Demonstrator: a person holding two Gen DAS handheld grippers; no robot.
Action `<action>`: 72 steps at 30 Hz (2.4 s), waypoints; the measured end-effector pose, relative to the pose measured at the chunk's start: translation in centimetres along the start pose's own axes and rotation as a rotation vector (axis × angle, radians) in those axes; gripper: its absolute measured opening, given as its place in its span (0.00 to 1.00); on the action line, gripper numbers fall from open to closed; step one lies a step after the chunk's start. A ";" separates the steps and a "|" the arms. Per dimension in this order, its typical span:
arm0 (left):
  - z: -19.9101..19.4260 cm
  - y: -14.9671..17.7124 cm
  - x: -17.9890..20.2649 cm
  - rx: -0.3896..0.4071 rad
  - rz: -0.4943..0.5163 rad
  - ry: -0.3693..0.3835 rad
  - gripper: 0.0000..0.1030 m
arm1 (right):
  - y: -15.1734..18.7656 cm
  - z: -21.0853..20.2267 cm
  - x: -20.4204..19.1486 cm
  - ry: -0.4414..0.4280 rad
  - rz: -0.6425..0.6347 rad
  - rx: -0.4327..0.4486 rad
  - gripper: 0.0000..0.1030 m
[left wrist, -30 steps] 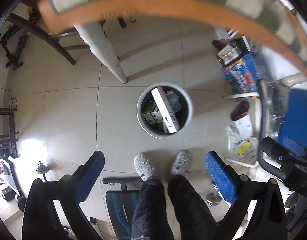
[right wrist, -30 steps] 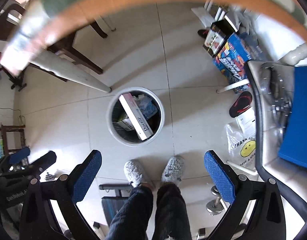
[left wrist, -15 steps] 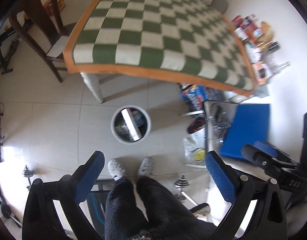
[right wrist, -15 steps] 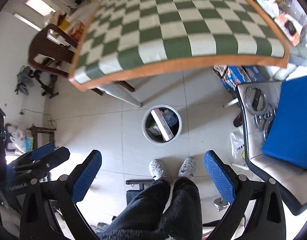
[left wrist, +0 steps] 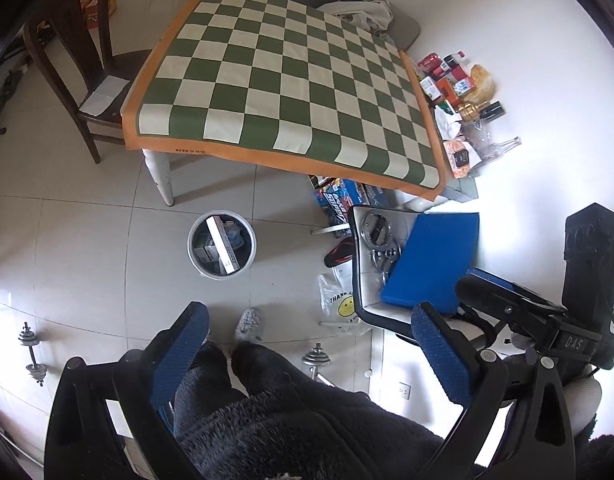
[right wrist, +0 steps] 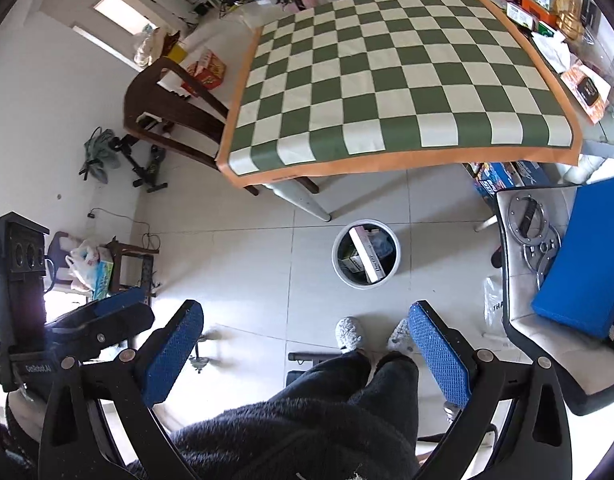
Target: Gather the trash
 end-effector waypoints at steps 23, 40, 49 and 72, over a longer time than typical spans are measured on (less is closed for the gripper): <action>-1.5 1.1 -0.5 -0.008 0.027 -0.026 1.00 | 1.0 -0.4 -1.4 -0.041 -0.015 -0.059 1.00; -1.6 1.4 -0.6 -0.015 0.029 -0.033 1.00 | 1.0 -0.3 -1.2 -0.031 -0.012 -0.073 1.00; -1.5 1.2 -0.6 -0.011 0.034 -0.033 1.00 | 1.3 -0.3 -1.1 -0.031 -0.009 -0.074 1.00; -1.5 1.5 -0.3 -0.008 0.033 -0.031 1.00 | 2.2 -0.4 -1.2 -0.028 -0.007 -0.067 1.00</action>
Point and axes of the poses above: each gripper's, at about its wrist camera, not at the fingertips, and z roughly the way its jaws point, x to its right, y to its underside, the point moved 4 cm from there along z, roughly the way its jaws point, and after that the axes turned 9 degrees about -z, right-handed, at the moved point
